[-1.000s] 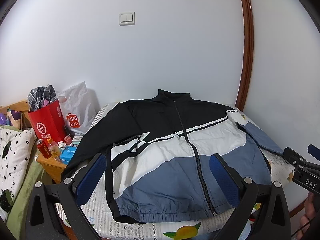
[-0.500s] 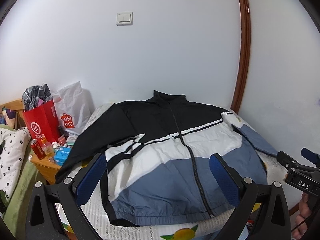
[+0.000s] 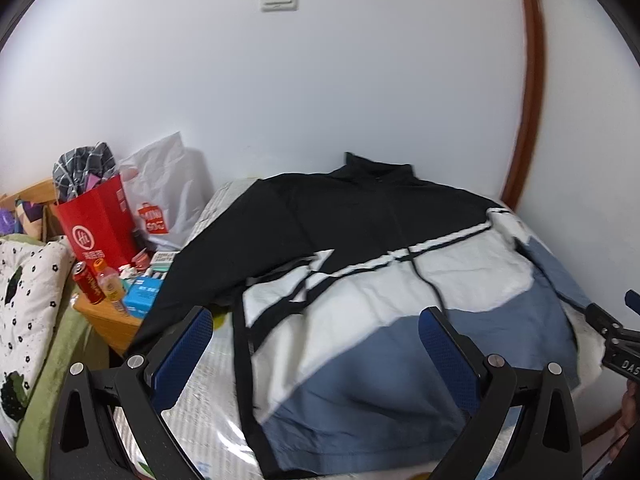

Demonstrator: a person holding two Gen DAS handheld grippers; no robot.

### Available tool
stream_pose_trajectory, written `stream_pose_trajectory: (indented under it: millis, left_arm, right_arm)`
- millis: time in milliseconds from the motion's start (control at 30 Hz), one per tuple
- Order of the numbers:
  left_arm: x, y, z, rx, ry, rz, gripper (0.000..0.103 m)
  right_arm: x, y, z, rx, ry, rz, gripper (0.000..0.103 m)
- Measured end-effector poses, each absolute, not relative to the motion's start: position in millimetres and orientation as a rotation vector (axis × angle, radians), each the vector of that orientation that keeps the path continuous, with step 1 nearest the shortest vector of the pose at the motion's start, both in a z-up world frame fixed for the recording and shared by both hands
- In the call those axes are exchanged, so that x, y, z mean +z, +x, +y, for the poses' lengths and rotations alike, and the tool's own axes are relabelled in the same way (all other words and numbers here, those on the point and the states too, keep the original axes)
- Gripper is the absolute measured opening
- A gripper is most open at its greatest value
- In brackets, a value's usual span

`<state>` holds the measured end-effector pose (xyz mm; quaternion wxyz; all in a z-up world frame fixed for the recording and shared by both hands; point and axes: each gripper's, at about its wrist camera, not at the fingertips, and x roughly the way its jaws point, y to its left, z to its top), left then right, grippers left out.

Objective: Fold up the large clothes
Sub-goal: 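Reach the left tool to the black side panel and grasp it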

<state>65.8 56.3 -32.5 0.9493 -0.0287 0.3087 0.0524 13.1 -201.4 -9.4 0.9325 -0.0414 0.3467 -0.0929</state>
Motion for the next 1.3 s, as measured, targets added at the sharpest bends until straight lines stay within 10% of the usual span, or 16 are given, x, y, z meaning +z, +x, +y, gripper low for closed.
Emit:
stream_pose_trajectory:
  millis: [967, 1133, 1300]
  left_arm:
    - [-157, 162, 218, 0.326, -0.149, 0.909, 0.093]
    - [-169, 172, 220, 0.385, -0.092, 0.922, 0.072]
    - [-166, 178, 227, 0.446, -0.119, 0.892, 0.02]
  right_arm:
    - [-71, 156, -189, 0.025, 0.088, 0.924, 0.083]
    - [-66, 169, -198, 0.011, 0.144, 0.935, 0.083]
    - [-63, 176, -200, -0.048, 0.068, 0.936, 0.083]
